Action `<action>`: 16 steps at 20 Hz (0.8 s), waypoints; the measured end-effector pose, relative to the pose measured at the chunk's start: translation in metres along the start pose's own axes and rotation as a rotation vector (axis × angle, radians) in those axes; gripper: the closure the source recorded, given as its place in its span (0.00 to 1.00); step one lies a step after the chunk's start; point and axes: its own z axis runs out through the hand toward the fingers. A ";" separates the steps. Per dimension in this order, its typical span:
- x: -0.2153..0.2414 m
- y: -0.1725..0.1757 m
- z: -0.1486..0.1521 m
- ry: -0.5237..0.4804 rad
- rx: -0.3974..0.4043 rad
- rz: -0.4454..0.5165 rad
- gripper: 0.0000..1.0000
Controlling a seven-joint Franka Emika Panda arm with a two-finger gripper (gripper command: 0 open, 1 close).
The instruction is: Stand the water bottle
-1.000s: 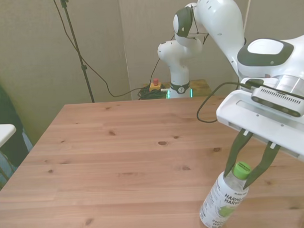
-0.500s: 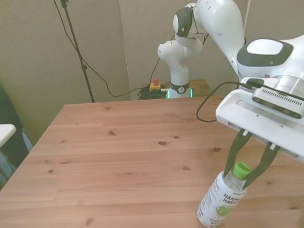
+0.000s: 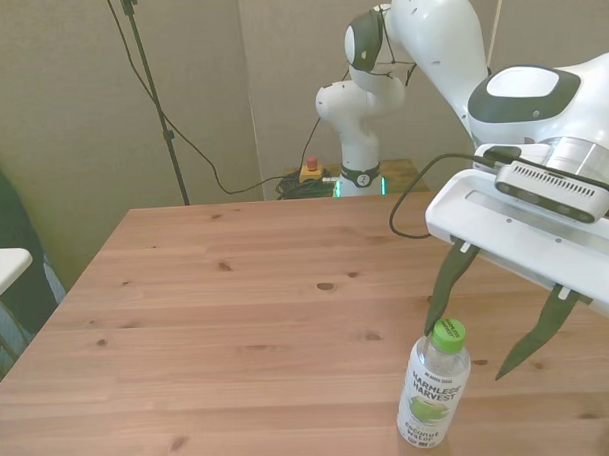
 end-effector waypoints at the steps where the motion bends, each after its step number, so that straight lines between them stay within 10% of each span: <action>1: 0.003 0.000 -0.001 -0.001 -0.001 0.001 0.00; 16: 0.078 0.051 -0.104 -0.201 -0.146 -0.196 0.00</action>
